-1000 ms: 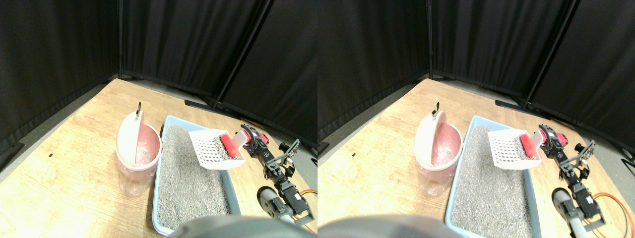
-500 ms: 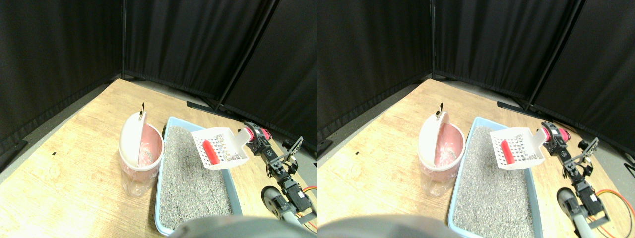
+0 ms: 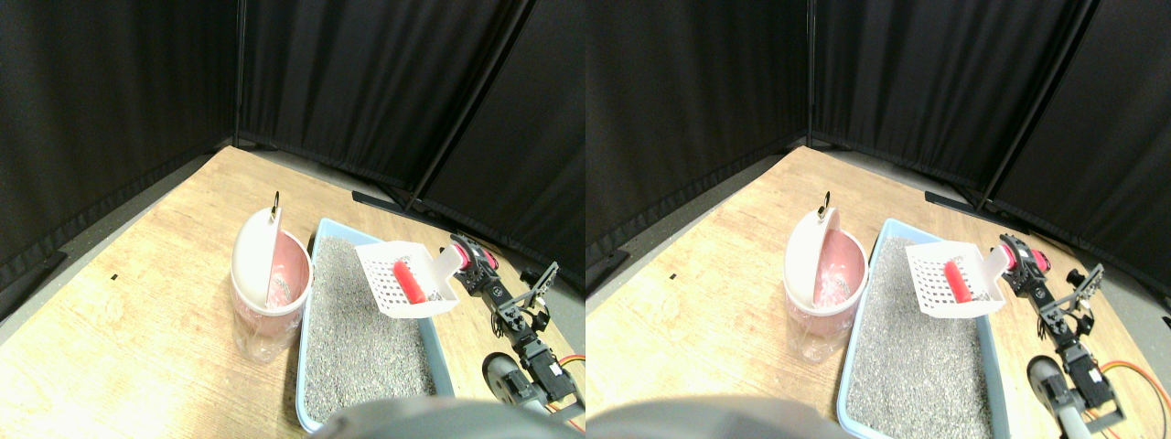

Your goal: Scoop (unimanual)

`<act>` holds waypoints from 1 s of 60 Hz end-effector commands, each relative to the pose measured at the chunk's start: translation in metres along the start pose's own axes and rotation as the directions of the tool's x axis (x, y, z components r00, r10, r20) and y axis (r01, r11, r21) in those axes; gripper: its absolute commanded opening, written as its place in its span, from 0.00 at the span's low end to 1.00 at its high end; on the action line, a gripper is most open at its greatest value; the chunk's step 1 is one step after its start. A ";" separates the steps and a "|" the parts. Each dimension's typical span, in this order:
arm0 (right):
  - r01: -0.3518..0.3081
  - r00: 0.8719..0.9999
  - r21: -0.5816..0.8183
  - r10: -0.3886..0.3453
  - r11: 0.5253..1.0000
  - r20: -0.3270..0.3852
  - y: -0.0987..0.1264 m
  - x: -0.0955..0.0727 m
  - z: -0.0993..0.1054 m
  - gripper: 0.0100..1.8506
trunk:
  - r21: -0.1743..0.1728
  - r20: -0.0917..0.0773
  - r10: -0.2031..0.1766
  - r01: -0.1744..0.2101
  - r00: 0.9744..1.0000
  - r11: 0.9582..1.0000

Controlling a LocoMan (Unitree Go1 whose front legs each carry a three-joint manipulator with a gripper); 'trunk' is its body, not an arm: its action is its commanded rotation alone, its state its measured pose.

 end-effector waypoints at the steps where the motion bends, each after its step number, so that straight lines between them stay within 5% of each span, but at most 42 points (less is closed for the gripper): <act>1: -0.025 0.998 0.019 0.024 1.000 0.052 0.008 0.000 0.010 0.02 | 0.000 -0.012 0.036 -0.036 0.999 0.999; 29: -0.066 0.998 0.018 0.066 0.998 -0.004 0.026 0.018 0.003 0.02 | -0.023 -0.015 0.091 -0.092 0.996 0.996; 60: -0.108 0.993 -0.014 0.107 0.994 -0.055 0.055 0.050 -0.008 0.02 | -0.052 -0.022 0.155 -0.156 0.988 0.986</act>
